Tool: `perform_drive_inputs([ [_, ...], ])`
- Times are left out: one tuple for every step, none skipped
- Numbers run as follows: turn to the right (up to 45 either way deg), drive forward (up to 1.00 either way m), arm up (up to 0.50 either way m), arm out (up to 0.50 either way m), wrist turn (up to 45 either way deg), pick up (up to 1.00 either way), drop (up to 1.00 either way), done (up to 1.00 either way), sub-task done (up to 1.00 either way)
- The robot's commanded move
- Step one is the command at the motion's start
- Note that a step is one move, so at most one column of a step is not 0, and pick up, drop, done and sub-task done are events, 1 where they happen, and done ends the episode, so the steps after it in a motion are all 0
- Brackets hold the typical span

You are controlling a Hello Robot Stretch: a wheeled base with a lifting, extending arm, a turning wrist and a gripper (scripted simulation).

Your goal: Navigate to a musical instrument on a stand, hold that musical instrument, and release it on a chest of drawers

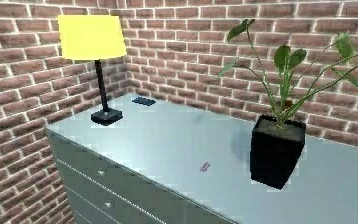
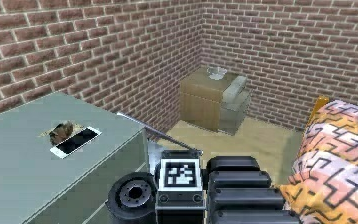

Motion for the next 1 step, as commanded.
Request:
perform_drive_inputs([
  [-42.0,0.0,0.0,0.0,0.0,0.0,0.0,0.0,0.0],
])
